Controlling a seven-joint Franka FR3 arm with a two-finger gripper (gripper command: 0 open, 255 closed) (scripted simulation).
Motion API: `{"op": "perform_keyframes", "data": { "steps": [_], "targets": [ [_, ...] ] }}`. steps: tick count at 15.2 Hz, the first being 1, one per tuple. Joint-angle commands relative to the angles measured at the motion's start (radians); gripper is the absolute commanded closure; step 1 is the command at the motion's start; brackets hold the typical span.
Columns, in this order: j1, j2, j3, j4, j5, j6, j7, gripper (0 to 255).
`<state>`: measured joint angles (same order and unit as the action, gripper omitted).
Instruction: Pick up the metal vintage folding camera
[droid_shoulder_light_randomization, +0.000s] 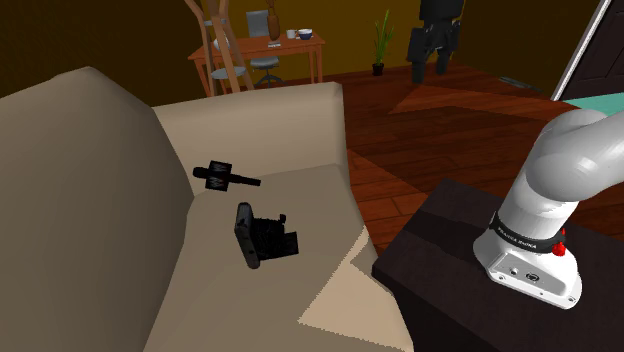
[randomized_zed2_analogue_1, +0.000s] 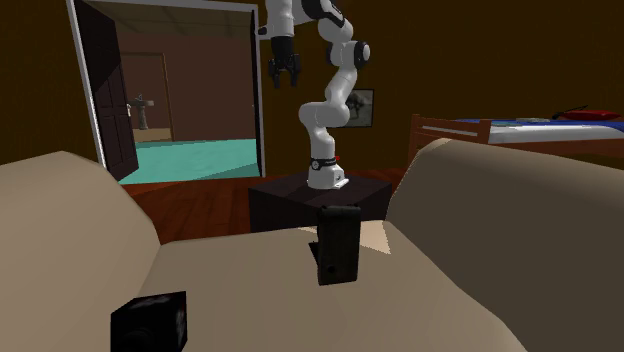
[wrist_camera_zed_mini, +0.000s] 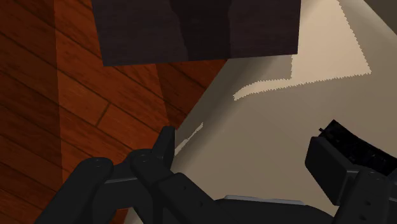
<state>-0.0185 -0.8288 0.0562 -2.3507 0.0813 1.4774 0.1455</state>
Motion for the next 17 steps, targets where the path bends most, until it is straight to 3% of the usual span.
{"op": "perform_keyframes", "data": {
  "steps": [1,9,17],
  "targets": [
    [0.0,0.0,0.0,0.0,0.0,0.0,0.0,0],
    [0.066,0.223,0.083,-0.012,0.018,0.224,-0.053,0],
    [0.118,0.483,0.172,0.045,0.0,0.415,-0.086,0]
  ]
}}
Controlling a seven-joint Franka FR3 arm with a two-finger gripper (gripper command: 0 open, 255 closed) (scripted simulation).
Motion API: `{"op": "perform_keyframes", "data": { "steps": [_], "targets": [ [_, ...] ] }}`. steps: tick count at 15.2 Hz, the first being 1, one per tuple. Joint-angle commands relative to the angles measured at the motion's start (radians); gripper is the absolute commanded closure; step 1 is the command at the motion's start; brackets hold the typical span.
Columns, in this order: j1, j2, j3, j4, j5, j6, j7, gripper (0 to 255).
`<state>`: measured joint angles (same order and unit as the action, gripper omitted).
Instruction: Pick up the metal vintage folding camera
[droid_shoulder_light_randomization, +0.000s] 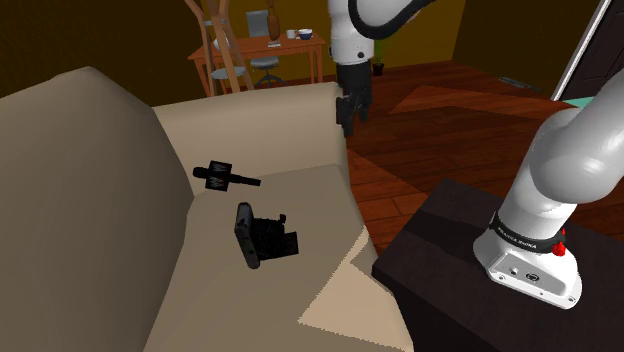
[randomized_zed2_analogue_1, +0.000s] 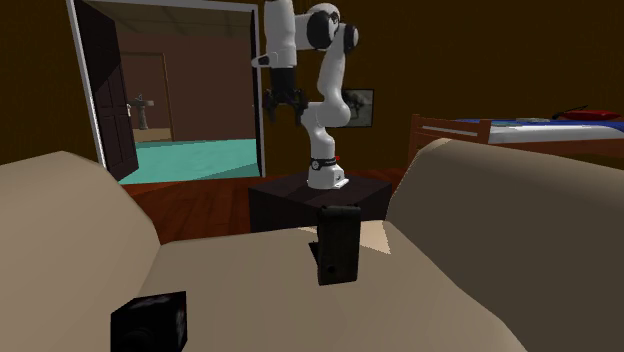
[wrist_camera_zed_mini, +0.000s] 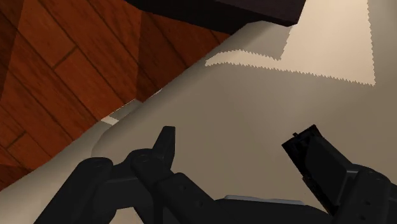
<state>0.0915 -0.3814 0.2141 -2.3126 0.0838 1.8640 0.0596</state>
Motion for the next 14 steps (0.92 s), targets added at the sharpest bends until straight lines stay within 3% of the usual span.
{"op": "perform_keyframes", "data": {
  "steps": [1,14],
  "targets": [
    [0.014,0.07,0.025,0.018,-0.009,0.049,-0.002,0],
    [0.104,0.533,0.143,0.245,-0.179,0.236,0.018,0]
  ]
}}
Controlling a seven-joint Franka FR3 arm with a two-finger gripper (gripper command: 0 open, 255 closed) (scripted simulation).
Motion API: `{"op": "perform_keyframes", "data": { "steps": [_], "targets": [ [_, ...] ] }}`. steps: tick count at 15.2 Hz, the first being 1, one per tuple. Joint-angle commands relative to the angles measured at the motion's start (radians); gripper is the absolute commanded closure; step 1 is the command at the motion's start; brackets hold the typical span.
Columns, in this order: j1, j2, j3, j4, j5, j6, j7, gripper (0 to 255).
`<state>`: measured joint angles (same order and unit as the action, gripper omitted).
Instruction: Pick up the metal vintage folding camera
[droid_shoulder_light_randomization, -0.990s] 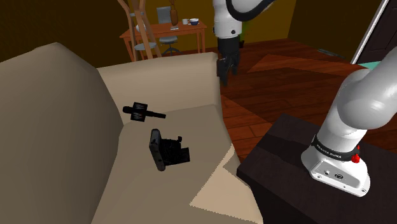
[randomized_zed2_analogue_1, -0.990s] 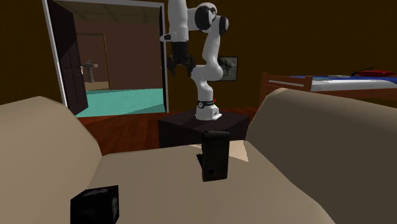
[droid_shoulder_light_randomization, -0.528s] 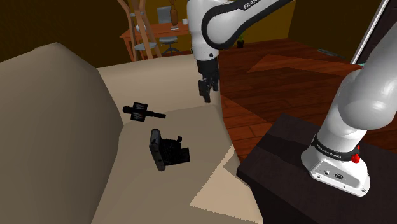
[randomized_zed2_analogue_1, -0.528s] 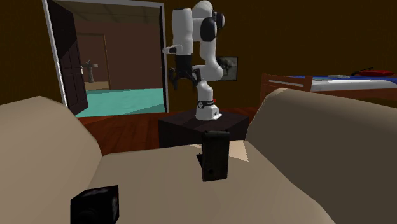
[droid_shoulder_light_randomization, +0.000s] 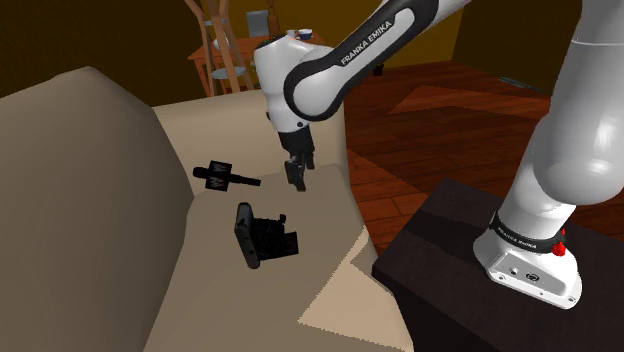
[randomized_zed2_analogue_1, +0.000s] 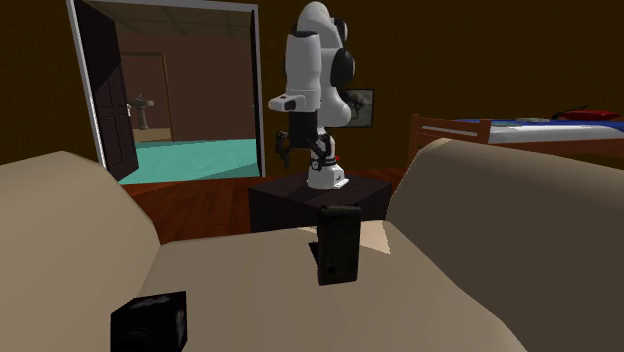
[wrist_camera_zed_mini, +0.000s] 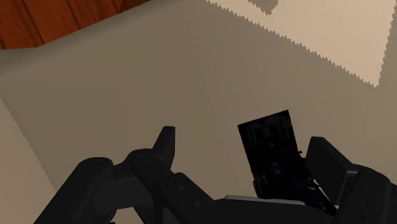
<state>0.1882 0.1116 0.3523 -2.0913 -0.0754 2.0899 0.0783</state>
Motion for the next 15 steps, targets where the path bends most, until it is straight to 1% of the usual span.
{"op": "perform_keyframes", "data": {
  "steps": [1,5,10,11,15],
  "targets": [
    [0.018,0.076,0.009,0.047,-0.038,0.018,0.003,0],
    [0.068,0.22,0.02,0.147,-0.113,0.038,0.015,0],
    [0.145,0.397,0.02,0.289,-0.199,0.042,0.016,0],
    [0.153,0.413,0.019,0.303,-0.206,0.042,0.016,0],
    [0.16,0.447,0.009,0.297,-0.221,0.08,0.026,0]
  ]
}}
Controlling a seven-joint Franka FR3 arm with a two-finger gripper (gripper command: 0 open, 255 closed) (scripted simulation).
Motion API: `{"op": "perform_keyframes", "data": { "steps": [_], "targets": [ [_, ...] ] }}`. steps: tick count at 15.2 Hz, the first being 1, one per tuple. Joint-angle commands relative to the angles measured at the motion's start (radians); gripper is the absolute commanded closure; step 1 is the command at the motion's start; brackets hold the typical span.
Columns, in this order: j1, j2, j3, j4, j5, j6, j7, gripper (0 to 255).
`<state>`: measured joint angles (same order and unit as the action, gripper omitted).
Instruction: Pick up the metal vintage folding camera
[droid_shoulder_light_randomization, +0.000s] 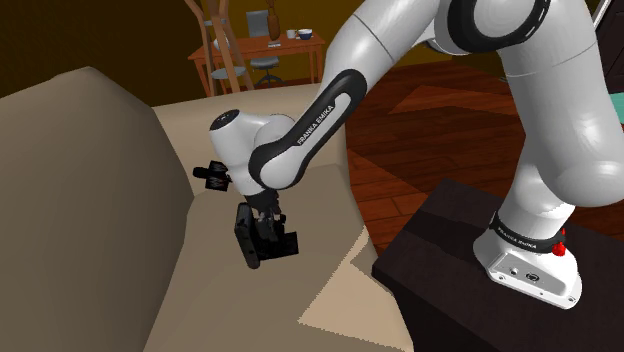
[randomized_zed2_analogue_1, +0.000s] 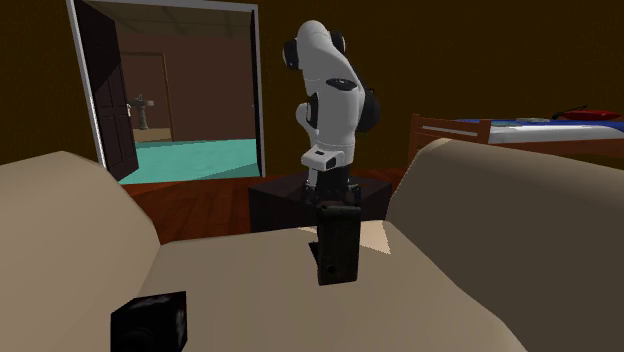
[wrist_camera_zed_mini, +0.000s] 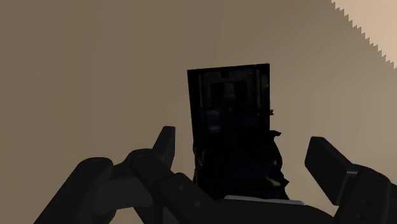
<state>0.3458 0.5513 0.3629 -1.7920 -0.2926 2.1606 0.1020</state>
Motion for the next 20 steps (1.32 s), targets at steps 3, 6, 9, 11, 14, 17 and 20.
{"op": "perform_keyframes", "data": {
  "steps": [3,6,9,11,14,17,20],
  "targets": [
    [0.007,0.034,-0.01,-0.004,-0.016,0.036,0.011,0],
    [0.008,0.039,-0.011,-0.004,-0.018,0.041,0.011,255],
    [0.008,0.038,-0.011,-0.006,-0.018,0.042,0.012,255],
    [0.007,0.038,-0.011,-0.006,-0.018,0.042,0.011,255],
    [0.007,0.039,-0.012,-0.006,-0.018,0.042,0.011,255],
    [0.004,0.021,-0.006,-0.004,-0.01,0.023,0.007,255],
    [-0.001,-0.005,0.002,0.0,0.002,-0.004,-0.001,255]
  ]
}}
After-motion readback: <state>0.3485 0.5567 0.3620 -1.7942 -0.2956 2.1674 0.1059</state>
